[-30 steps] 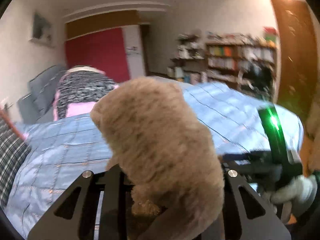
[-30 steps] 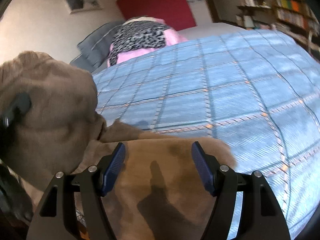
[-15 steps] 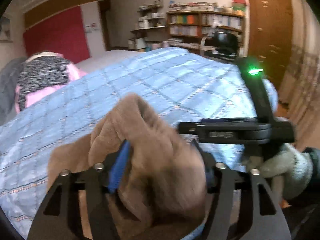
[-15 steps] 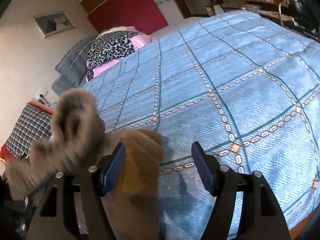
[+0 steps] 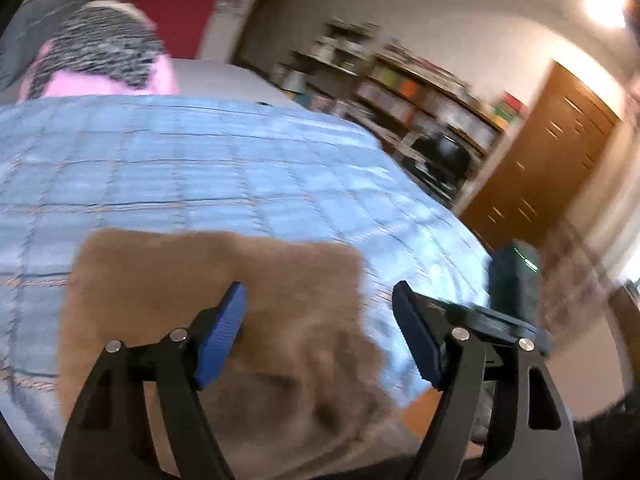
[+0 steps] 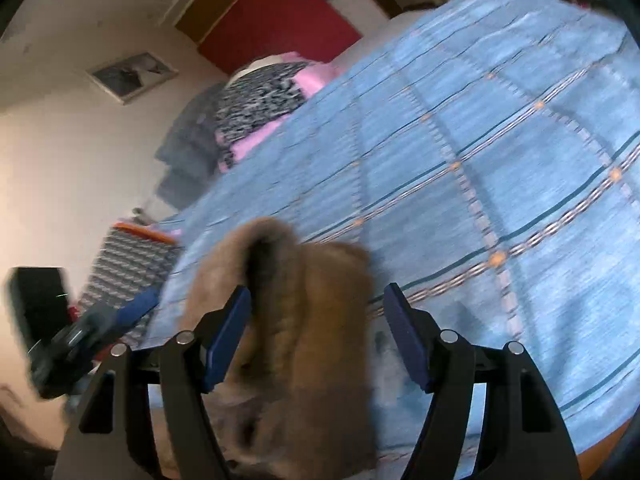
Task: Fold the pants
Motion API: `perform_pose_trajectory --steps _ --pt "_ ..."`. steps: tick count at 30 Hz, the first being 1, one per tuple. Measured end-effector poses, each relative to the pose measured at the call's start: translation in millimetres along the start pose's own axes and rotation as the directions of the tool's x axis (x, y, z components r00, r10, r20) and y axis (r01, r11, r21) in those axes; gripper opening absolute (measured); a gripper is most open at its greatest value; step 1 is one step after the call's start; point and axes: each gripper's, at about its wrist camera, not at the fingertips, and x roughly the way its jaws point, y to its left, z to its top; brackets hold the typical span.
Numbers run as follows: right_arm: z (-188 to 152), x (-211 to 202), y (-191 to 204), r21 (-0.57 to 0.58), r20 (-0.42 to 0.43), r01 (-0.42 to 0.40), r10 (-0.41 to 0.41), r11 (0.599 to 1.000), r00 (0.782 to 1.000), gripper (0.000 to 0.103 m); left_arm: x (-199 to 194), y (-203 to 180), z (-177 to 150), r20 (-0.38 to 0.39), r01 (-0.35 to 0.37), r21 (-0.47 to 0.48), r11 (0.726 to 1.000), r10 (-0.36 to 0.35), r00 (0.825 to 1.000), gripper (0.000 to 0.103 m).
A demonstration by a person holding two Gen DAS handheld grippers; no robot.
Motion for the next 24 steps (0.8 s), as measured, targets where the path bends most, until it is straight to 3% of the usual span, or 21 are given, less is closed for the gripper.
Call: perform_pose_trajectory --steps 5,10,13,17,18,21,22,24 --pt "-9.7 12.8 8.8 0.052 -0.078 -0.085 0.089 0.995 0.993 0.069 -6.6 32.3 8.4 0.031 -0.075 -0.061 0.995 0.077 0.997 0.077" --pt "-22.1 32.5 18.8 0.045 -0.147 -0.036 0.042 0.998 0.988 0.069 -5.1 49.7 5.5 0.025 -0.086 -0.1 0.991 0.089 0.996 0.078" --pt "-23.5 27.0 28.2 -0.002 -0.119 0.013 -0.013 1.0 0.993 0.069 -10.1 53.2 -3.8 0.019 -0.085 -0.106 0.991 0.087 0.996 0.079" --pt "-19.1 19.9 44.6 -0.05 -0.116 -0.02 0.014 0.999 0.993 0.068 -8.7 59.7 -8.1 0.015 -0.082 -0.117 0.99 0.084 0.996 0.08" --pt "-21.4 23.1 49.6 -0.07 -0.139 -0.015 0.005 0.997 0.99 0.066 -9.4 61.0 -9.3 0.016 -0.079 -0.122 0.989 0.082 0.997 0.08" --pt "-31.0 36.3 55.8 -0.113 -0.207 0.029 -0.052 0.993 0.977 0.042 -11.9 63.8 -11.9 0.018 -0.076 -0.133 0.988 0.079 0.997 0.081" --pt "-32.8 37.0 57.8 -0.123 -0.208 0.033 -0.059 0.992 0.976 0.03 -13.0 65.2 -12.4 0.018 -0.078 -0.135 0.988 0.081 0.997 0.082" --pt "-32.9 32.9 63.3 -0.143 -0.203 0.028 -0.057 0.989 0.977 0.019 -15.3 67.9 -13.6 0.02 -0.08 -0.138 0.987 0.084 0.996 0.083"
